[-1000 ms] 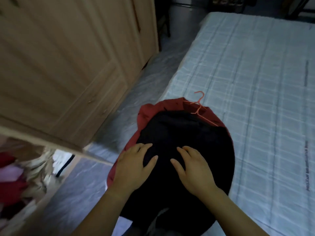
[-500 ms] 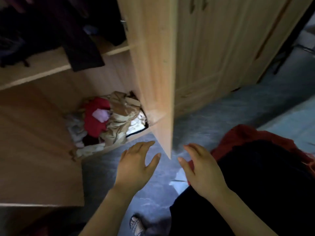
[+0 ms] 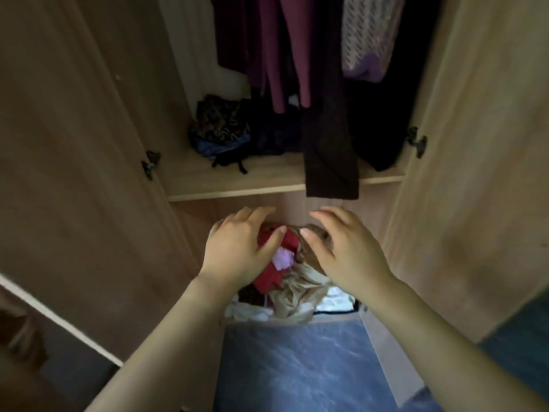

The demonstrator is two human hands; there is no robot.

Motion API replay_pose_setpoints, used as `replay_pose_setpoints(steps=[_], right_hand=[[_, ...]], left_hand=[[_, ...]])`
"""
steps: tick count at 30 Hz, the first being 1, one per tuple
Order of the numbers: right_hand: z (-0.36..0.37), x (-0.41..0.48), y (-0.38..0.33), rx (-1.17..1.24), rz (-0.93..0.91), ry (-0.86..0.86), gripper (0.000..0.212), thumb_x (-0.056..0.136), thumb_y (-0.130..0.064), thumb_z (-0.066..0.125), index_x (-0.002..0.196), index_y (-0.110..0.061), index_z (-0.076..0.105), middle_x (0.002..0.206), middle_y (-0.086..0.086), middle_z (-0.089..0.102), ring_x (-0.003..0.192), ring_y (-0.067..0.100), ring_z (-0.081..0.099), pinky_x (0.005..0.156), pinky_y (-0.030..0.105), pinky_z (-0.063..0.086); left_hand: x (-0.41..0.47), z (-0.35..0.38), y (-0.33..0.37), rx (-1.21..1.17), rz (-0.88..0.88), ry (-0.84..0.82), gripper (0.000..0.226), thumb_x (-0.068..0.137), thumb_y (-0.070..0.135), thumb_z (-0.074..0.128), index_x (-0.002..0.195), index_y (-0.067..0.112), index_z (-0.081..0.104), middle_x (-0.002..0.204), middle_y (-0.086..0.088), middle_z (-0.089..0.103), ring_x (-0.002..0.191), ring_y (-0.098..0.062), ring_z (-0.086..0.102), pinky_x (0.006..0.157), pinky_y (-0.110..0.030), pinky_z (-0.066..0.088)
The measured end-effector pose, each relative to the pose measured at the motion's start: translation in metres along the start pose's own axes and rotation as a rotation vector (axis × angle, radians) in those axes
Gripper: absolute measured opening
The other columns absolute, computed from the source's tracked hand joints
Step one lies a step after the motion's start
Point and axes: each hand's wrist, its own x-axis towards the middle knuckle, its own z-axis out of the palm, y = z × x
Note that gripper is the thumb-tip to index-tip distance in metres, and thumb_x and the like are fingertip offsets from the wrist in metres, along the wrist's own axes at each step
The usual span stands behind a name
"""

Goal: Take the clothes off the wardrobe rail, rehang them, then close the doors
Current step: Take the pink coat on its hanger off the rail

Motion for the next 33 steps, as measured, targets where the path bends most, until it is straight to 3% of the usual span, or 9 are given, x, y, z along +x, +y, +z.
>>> replay_pose_setpoints(steps=[7,12,19,25,30,33], right_hand=[[0.008,0.154,-0.014,0.017,-0.160,0.103,0.059,0.090,-0.052,0.032,0.122,-0.010,0.059,0.124,0.006,0.056,0.114,0.025,0.052,0.088,0.033,0.045],[-0.008,0.281,-0.009,-0.053,-0.294,0.179,0.047,0.094,-0.045,0.043,0.127,-0.013,0.054,0.129,0.002,0.052,0.120,0.021,0.047,0.090,0.035,0.045],[-0.059,0.474,-0.007,-0.137,-0.496,0.367,0.046,0.093,-0.046,0.046,0.125,-0.014,0.055,0.124,0.002,0.054,0.116,0.021,0.048,0.091,0.038,0.046],[-0.116,0.602,-0.030,-0.253,-0.631,0.571,0.043,0.092,-0.044,0.050,0.122,-0.015,0.057,0.123,0.004,0.053,0.114,0.021,0.047,0.092,0.030,0.038],[-0.158,0.683,-0.046,-0.408,-0.570,0.739,0.046,0.089,-0.047,0.049,0.122,-0.016,0.057,0.126,0.009,0.050,0.117,0.029,0.045,0.098,0.040,0.038],[-0.180,0.713,-0.051,-0.509,-0.486,0.780,0.047,0.090,-0.047,0.049,0.126,-0.017,0.053,0.132,0.009,0.046,0.124,0.028,0.039,0.103,0.043,0.035]], left_hand=[[0.124,-0.043,-0.042,0.013,0.031,0.171,0.060,0.083,0.063,0.030,0.130,0.031,0.049,0.118,0.002,0.060,0.106,-0.022,0.057,0.083,-0.038,0.047],[0.240,-0.073,-0.059,0.028,0.106,0.293,0.051,0.090,0.059,0.036,0.131,0.030,0.048,0.122,0.001,0.059,0.108,-0.021,0.056,0.083,-0.038,0.049],[0.405,-0.135,-0.069,0.065,0.169,0.411,0.051,0.091,0.056,0.038,0.133,0.029,0.046,0.124,0.001,0.055,0.106,-0.016,0.055,0.086,-0.036,0.046],[0.517,-0.178,-0.083,-0.024,0.201,0.534,0.049,0.091,0.053,0.040,0.130,0.024,0.050,0.124,-0.001,0.055,0.111,-0.018,0.053,0.088,-0.032,0.044],[0.596,-0.213,-0.092,-0.129,0.274,0.629,0.042,0.093,0.048,0.044,0.125,0.022,0.053,0.122,-0.004,0.054,0.111,-0.018,0.051,0.081,-0.023,0.033],[0.631,-0.236,-0.093,-0.138,0.336,0.706,0.046,0.093,0.050,0.043,0.129,0.022,0.049,0.126,-0.006,0.052,0.116,-0.022,0.050,0.086,-0.027,0.036]])
